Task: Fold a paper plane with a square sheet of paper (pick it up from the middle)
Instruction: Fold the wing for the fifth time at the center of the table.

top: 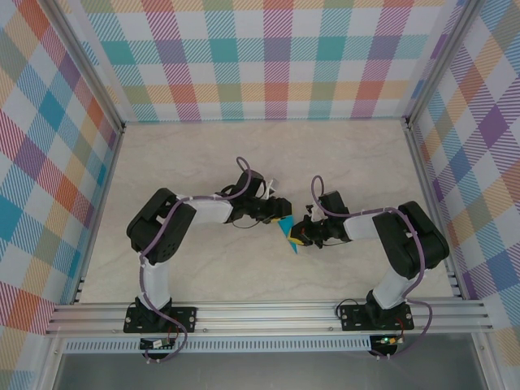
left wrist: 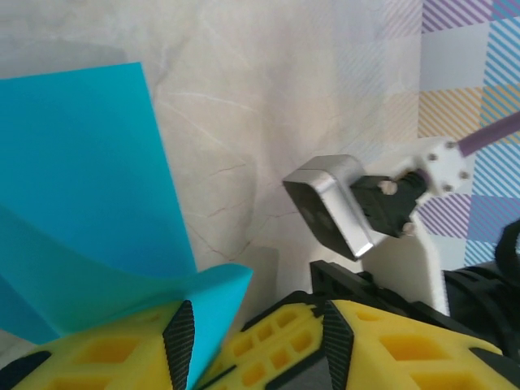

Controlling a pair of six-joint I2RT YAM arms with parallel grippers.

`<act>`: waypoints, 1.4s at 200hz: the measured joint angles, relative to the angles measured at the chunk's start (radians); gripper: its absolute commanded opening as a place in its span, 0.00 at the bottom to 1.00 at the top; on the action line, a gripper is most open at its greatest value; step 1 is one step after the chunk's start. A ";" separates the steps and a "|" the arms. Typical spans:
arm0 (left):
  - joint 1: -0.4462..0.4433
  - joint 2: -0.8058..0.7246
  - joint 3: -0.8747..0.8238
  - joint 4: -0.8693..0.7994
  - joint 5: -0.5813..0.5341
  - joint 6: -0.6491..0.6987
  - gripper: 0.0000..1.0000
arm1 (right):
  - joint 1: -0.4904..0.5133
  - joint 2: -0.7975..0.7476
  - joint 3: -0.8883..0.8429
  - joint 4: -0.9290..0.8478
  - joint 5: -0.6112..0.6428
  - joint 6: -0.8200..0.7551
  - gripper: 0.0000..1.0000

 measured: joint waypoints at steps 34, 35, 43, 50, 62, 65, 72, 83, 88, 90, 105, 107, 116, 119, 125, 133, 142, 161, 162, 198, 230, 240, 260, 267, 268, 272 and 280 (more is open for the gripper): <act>0.000 0.035 0.000 0.000 -0.004 0.005 0.47 | 0.000 0.000 0.000 -0.003 0.000 -0.001 0.00; 0.000 0.036 0.000 0.000 -0.005 0.005 0.47 | 0.000 0.000 0.000 -0.003 0.000 -0.001 0.00; 0.000 0.043 0.002 0.001 -0.004 0.007 0.46 | 0.000 0.000 0.000 -0.004 0.000 -0.002 0.00; 0.003 0.045 0.006 0.000 -0.005 0.008 0.46 | 0.000 0.000 0.001 -0.007 0.001 -0.005 0.00; 0.004 0.047 0.010 -0.002 -0.009 0.008 0.46 | 0.000 0.000 0.006 -0.019 0.004 -0.012 0.00; 0.004 0.047 0.010 -0.003 -0.009 0.008 0.46 | 0.000 0.000 0.008 -0.023 0.004 -0.013 0.00; 0.005 0.047 0.010 -0.004 -0.010 0.008 0.46 | 0.000 0.000 0.011 -0.031 0.006 -0.016 0.00; 0.007 0.047 0.012 -0.008 -0.011 0.009 0.46 | 0.001 0.000 0.016 -0.043 0.009 -0.021 0.00; 0.007 0.047 0.013 -0.010 -0.011 0.010 0.46 | 0.001 0.000 0.019 -0.049 0.011 -0.023 0.00; 0.007 0.047 0.013 -0.011 -0.011 0.011 0.46 | 0.001 0.000 0.021 -0.050 0.011 -0.023 0.00; 0.011 0.047 0.015 -0.016 -0.011 0.016 0.46 | 0.001 0.000 0.029 -0.071 0.019 -0.034 0.00; 0.011 0.047 0.016 -0.016 -0.011 0.016 0.46 | 0.001 0.000 0.031 -0.072 0.019 -0.035 0.00; 0.015 0.047 0.021 -0.026 -0.012 0.021 0.46 | 0.001 0.000 0.033 -0.079 0.022 -0.039 0.00; 0.016 0.048 0.023 -0.030 -0.013 0.024 0.46 | 0.001 0.000 0.034 -0.080 0.023 -0.039 0.00; 0.020 0.048 0.027 -0.038 -0.015 0.029 0.46 | 0.001 0.000 0.035 -0.082 0.023 -0.042 0.00; 0.026 0.048 0.031 -0.043 -0.017 0.035 0.46 | 0.001 0.002 0.037 -0.086 0.022 -0.043 0.00; 0.032 0.050 0.039 -0.052 -0.019 0.039 0.46 | 0.001 0.004 0.040 -0.091 0.021 -0.043 0.00; 0.045 0.062 0.057 -0.068 -0.017 0.049 0.46 | 0.001 0.007 0.043 -0.095 0.015 -0.046 0.00; 0.046 0.062 0.057 -0.068 -0.016 0.049 0.46 | 0.001 0.007 0.043 -0.095 0.015 -0.046 0.00; 0.051 0.079 0.088 -0.100 -0.004 0.061 0.46 | 0.001 0.011 0.045 -0.097 0.006 -0.047 0.00; 0.059 0.094 0.113 -0.120 0.011 0.064 0.46 | 0.001 0.011 0.045 -0.097 0.005 -0.050 0.00; 0.061 0.097 0.117 -0.122 0.018 0.065 0.46 | 0.001 0.011 0.045 -0.098 0.005 -0.050 0.00; 0.069 0.104 0.128 -0.122 0.019 0.069 0.46 | 0.001 0.013 0.045 -0.097 0.004 -0.054 0.00; 0.072 0.106 0.131 -0.125 0.021 0.072 0.46 | 0.001 0.013 0.045 -0.098 0.003 -0.055 0.00; 0.072 0.107 0.132 -0.126 0.021 0.072 0.46 | 0.001 0.013 0.045 -0.098 0.003 -0.055 0.00; 0.073 0.108 0.135 -0.127 0.023 0.075 0.46 | 0.000 0.013 0.045 -0.098 0.003 -0.057 0.00; 0.075 0.111 0.140 -0.132 0.026 0.078 0.46 | 0.000 0.013 0.045 -0.098 0.003 -0.058 0.00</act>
